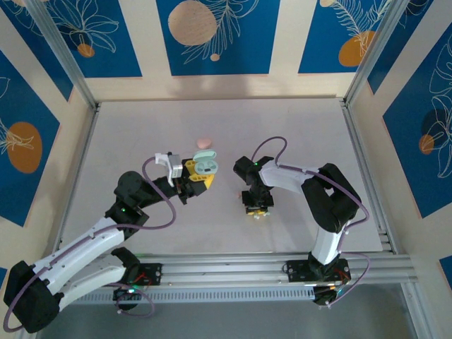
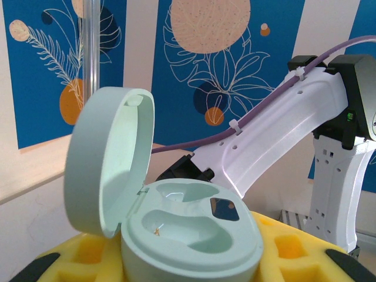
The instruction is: Insert the wireless bluetooth earbuds into the charging case
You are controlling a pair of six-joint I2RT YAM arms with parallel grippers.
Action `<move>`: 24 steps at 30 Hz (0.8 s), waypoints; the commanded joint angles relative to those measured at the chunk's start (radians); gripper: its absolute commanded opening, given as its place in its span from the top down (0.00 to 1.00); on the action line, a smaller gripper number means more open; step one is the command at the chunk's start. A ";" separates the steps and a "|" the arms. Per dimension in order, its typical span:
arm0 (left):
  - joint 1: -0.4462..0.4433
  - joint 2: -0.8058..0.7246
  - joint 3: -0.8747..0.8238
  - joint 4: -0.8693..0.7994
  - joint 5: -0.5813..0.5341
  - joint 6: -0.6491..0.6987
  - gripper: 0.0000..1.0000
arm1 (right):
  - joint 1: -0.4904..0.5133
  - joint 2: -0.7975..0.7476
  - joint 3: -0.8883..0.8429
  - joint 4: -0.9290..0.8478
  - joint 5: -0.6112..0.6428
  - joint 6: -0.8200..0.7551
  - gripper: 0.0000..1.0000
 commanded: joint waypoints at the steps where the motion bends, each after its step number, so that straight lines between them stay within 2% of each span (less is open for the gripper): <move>1: -0.008 -0.011 0.000 0.018 -0.003 0.006 0.76 | 0.009 -0.008 -0.002 -0.029 -0.026 -0.018 0.72; 6: -0.008 -0.014 -0.002 0.014 -0.005 0.007 0.76 | 0.009 -0.003 -0.005 -0.026 -0.026 -0.027 0.75; 16: -0.008 -0.014 0.000 0.015 -0.004 0.006 0.76 | 0.010 0.003 -0.003 -0.039 -0.011 -0.027 0.74; 24: -0.008 -0.016 0.000 0.013 -0.005 0.007 0.76 | 0.009 -0.057 -0.003 -0.029 -0.014 -0.018 0.80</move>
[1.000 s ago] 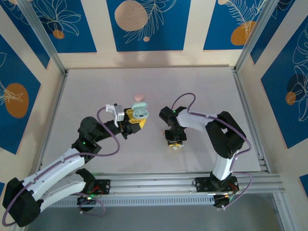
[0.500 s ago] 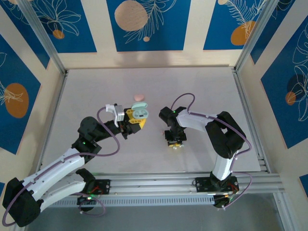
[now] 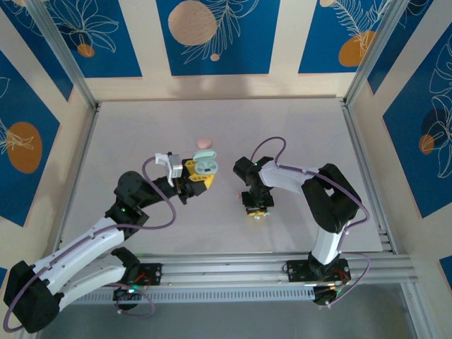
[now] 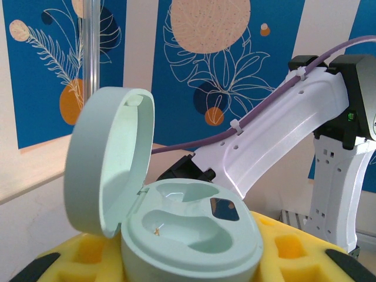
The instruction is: Insert the wireless bluetooth earbuds into the charging case
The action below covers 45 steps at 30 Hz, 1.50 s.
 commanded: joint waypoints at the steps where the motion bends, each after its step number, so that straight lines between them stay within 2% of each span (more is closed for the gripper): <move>1: -0.008 -0.017 -0.001 0.013 -0.006 0.008 0.76 | 0.004 -0.073 -0.004 -0.013 -0.020 0.006 0.81; 5: -0.008 -0.019 -0.003 0.012 -0.010 0.010 0.76 | -0.008 -0.180 -0.015 0.034 -0.094 0.012 0.81; 8: -0.008 -0.022 -0.004 0.005 -0.018 0.017 0.76 | -0.042 -0.285 -0.058 0.147 -0.253 0.035 0.81; 13: -0.008 -0.035 -0.007 -0.015 -0.036 0.037 0.76 | -0.134 -0.439 -0.173 0.454 -0.635 0.142 0.80; 16: -0.008 -0.041 -0.009 -0.027 -0.044 0.051 0.75 | -0.183 -0.489 -0.224 0.634 -0.806 0.234 0.80; 22: -0.008 -0.045 -0.015 -0.041 -0.051 0.065 0.75 | -0.272 -0.532 -0.328 1.023 -1.041 0.494 0.80; 28: -0.008 -0.039 -0.021 -0.045 -0.056 0.073 0.75 | -0.291 -0.552 -0.336 1.168 -1.091 0.608 0.79; 33: -0.008 -0.029 -0.027 -0.047 -0.053 0.078 0.75 | -0.290 -0.585 -0.305 1.126 -1.051 0.624 0.79; 38: -0.008 -0.007 -0.027 -0.053 -0.035 0.091 0.75 | -0.266 -0.642 -0.206 0.987 -0.985 0.561 0.79; 42: -0.008 0.011 -0.029 -0.042 -0.022 0.092 0.75 | -0.205 -0.662 -0.062 0.778 -0.887 0.427 0.79; 45: -0.008 0.019 -0.033 -0.032 -0.018 0.091 0.75 | -0.148 -0.646 0.018 0.703 -0.817 0.371 0.79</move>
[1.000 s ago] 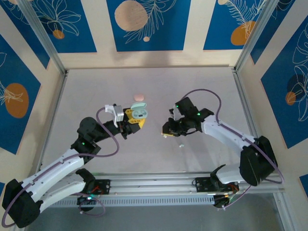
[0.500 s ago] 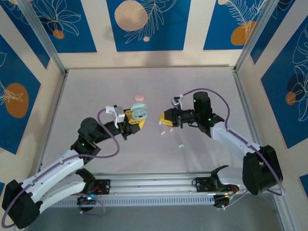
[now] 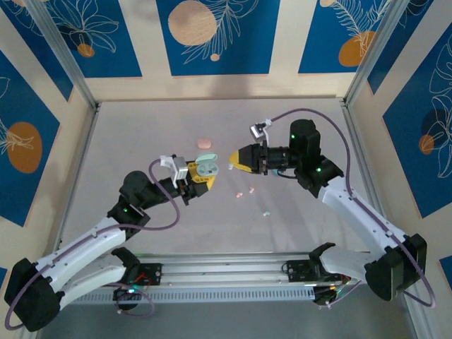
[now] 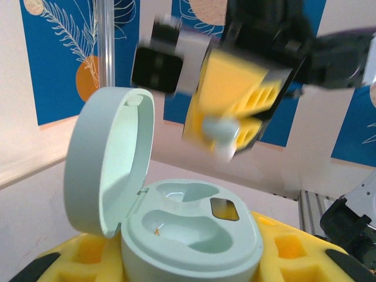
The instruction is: Insert the wireless bluetooth earbuds into the charging case
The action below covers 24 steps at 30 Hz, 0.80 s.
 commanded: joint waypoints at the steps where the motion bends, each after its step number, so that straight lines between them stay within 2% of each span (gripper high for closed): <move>1: -0.009 0.003 -0.009 0.024 0.026 0.016 0.75 | 0.058 0.004 0.075 -0.150 0.099 -0.105 0.79; 10: -0.010 0.004 -0.009 0.029 0.027 0.014 0.75 | 0.174 0.085 0.187 -0.221 0.208 -0.169 0.79; 24: -0.011 0.009 -0.006 0.032 0.032 0.009 0.75 | 0.251 0.160 0.243 -0.196 0.279 -0.159 0.79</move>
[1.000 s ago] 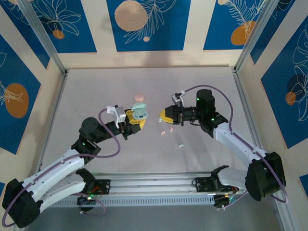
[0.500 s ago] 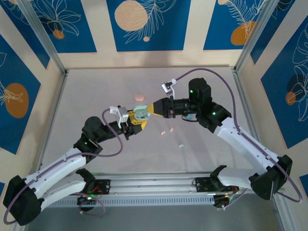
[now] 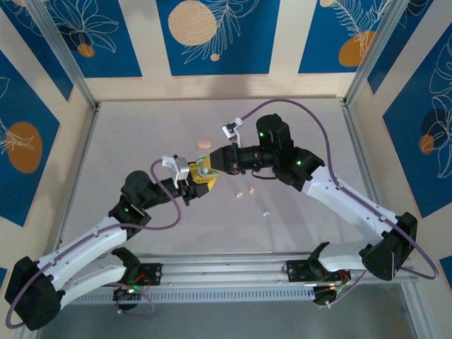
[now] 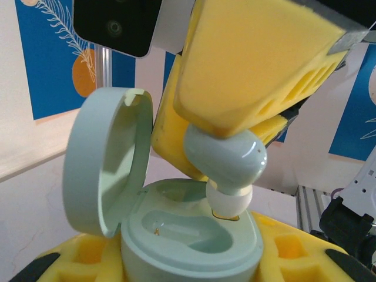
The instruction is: Insert the wireless bluetooth earbuds into the charging case
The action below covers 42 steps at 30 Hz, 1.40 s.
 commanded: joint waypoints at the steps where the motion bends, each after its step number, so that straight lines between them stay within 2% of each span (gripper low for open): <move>1: -0.011 -0.004 -0.002 0.029 0.020 0.009 0.75 | 0.012 0.014 0.035 -0.023 0.041 -0.020 0.79; 20: -0.012 -0.015 0.001 0.058 0.010 -0.017 0.74 | 0.090 0.069 0.154 -0.328 0.265 -0.163 0.76; 42: -0.013 -0.024 0.010 0.044 0.009 -0.014 0.74 | 0.110 0.071 0.211 -0.408 0.341 -0.177 0.72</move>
